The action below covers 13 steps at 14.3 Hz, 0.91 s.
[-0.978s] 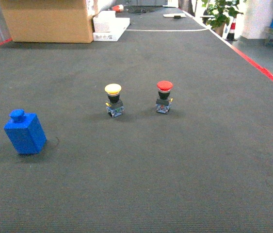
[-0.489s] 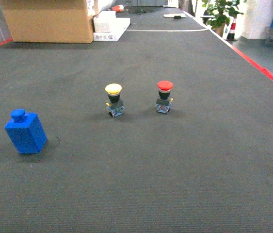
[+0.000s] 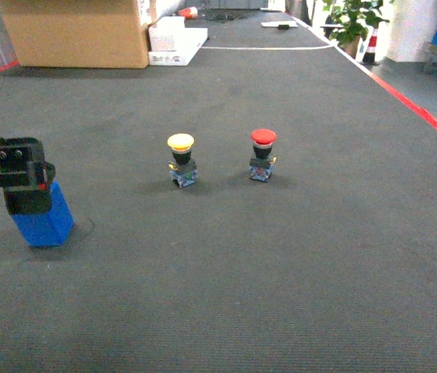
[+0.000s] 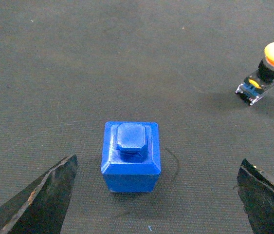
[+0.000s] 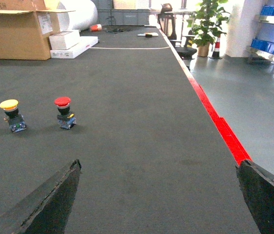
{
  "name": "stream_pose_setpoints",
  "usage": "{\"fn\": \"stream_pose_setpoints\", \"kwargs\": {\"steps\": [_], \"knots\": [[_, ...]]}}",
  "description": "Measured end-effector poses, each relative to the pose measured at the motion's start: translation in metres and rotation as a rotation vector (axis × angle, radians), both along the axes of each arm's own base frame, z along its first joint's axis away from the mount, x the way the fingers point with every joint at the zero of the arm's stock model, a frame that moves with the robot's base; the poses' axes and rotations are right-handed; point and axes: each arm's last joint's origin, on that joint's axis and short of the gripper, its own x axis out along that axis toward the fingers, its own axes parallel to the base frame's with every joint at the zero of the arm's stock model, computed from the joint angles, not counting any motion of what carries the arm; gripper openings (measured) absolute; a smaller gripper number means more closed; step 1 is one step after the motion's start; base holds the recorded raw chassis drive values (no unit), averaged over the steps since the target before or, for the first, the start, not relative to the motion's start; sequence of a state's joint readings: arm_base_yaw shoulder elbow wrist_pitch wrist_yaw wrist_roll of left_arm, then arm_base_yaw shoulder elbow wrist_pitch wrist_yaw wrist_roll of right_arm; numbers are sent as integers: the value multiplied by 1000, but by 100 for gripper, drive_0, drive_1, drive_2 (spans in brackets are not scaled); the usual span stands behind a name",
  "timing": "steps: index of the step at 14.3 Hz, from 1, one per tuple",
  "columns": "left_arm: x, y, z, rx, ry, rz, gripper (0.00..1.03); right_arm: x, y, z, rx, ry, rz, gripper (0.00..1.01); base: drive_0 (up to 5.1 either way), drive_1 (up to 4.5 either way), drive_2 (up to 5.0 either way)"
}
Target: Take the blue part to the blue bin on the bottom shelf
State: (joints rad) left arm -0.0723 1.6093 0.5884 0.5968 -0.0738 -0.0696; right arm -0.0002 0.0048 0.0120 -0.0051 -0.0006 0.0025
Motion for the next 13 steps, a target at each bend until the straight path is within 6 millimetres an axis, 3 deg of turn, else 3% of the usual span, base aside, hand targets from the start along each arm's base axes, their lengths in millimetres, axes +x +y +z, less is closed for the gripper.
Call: {"fn": "stream_pose_setpoints", "kwargs": {"steps": [6, 9, 10, 13], "knots": [[56, 5, -57, 17, 72, -19, 98, 0, 0, 0, 0, 0, 0, 98, 0, 0, 0], [82, 8, -68, 48, 61, -2, 98, 0, 0, 0, 0, 0, 0, 98, 0, 0, 0], [85, 10, -69, 63, 60, 7, 92, 0, 0, 0, 0, 0, 0, 98, 0, 0, 0], [89, 12, -68, 60, 69, 7, 56, 0, 0, 0, 0, 0, 0, 98, 0, 0, 0]]}}
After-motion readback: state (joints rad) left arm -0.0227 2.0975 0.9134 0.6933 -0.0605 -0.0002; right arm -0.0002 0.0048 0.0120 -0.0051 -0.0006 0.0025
